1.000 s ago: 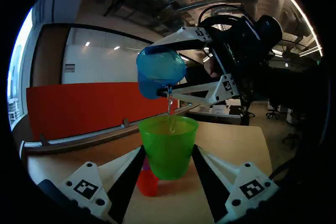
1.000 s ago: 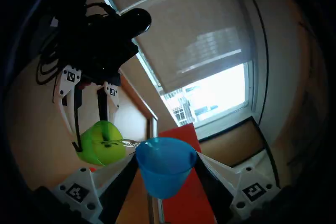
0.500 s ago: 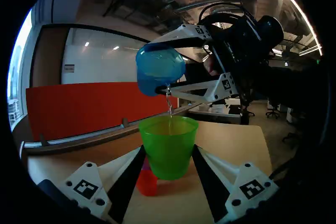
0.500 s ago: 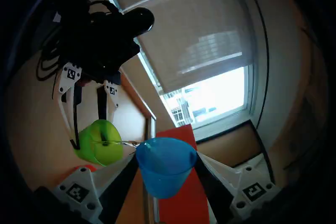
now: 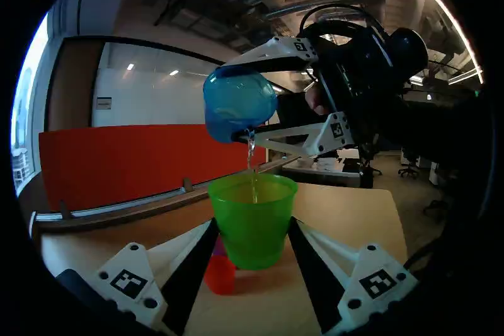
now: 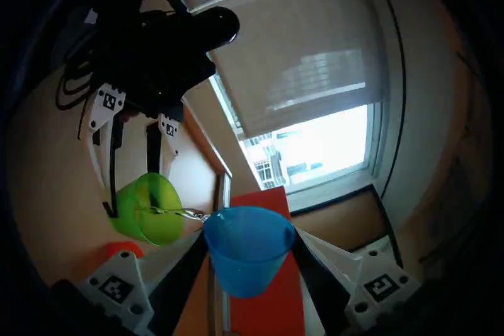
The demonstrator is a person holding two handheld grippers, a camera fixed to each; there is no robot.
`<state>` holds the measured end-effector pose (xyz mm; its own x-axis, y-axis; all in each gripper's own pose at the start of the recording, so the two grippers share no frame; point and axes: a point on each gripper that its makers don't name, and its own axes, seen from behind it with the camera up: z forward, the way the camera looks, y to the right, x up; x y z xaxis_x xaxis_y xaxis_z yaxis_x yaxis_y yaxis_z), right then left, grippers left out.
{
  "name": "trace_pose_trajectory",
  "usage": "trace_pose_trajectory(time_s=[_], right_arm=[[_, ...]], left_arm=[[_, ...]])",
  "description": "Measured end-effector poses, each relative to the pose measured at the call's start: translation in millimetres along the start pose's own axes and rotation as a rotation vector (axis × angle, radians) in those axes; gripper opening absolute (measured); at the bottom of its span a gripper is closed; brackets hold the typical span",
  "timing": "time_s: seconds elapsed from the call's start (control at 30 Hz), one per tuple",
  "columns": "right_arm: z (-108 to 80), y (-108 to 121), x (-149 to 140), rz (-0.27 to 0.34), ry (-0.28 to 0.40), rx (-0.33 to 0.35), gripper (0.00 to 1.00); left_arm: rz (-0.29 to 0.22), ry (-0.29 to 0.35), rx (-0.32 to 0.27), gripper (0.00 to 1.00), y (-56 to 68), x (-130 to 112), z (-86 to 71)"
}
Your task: Pour water
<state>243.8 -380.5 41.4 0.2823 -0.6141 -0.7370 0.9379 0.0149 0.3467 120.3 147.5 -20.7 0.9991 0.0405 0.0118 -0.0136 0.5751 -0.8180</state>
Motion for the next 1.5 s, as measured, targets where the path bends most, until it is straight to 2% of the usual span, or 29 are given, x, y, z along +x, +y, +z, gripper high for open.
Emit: trace_pose_trajectory(time_s=[0.67, 1.5], right_arm=[[-2.4, 9, -2, -0.06, -0.001, -0.017, 0.91], [-5.0, 16, -1, -0.138, 0.004, -0.042, 0.91]], left_arm=[[0.006, 0.0, -0.007, 0.79, 4.3, 0, 1.8], [0.015, 0.003, -0.002, 0.79, 3.4, 2, 3.1]])
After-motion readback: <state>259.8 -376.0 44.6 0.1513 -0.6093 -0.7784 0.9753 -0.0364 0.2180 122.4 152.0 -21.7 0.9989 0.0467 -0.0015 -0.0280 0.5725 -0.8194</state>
